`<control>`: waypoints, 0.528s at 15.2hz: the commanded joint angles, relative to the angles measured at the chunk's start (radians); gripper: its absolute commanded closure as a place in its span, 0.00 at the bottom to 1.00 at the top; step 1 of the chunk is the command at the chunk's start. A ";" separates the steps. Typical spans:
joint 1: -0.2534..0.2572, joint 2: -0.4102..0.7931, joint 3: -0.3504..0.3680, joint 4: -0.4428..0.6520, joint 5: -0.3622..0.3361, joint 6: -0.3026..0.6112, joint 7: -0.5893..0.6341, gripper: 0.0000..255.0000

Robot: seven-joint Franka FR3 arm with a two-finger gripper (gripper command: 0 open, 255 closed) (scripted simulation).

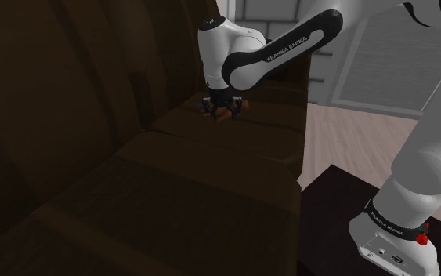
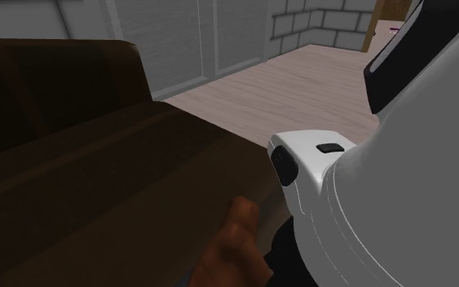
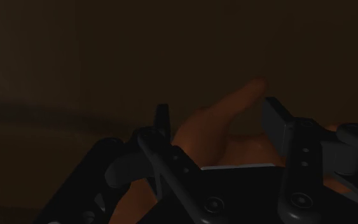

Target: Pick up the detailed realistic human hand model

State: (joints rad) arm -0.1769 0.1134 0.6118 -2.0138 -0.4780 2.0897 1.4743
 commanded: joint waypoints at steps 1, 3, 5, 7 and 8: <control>0.001 0.003 0.000 -0.001 0.000 -0.001 0.001 1.00; 0.000 0.000 0.001 -0.005 0.002 0.000 0.000 1.00; 0.000 0.001 0.001 -0.005 0.001 0.001 0.001 1.00; 0.000 0.003 0.000 -0.002 0.000 0.000 0.000 1.00; 0.000 -0.004 0.001 0.004 0.007 -0.010 -0.007 1.00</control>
State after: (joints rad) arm -0.1768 0.1103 0.6131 -2.0128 -0.4740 2.0847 1.4709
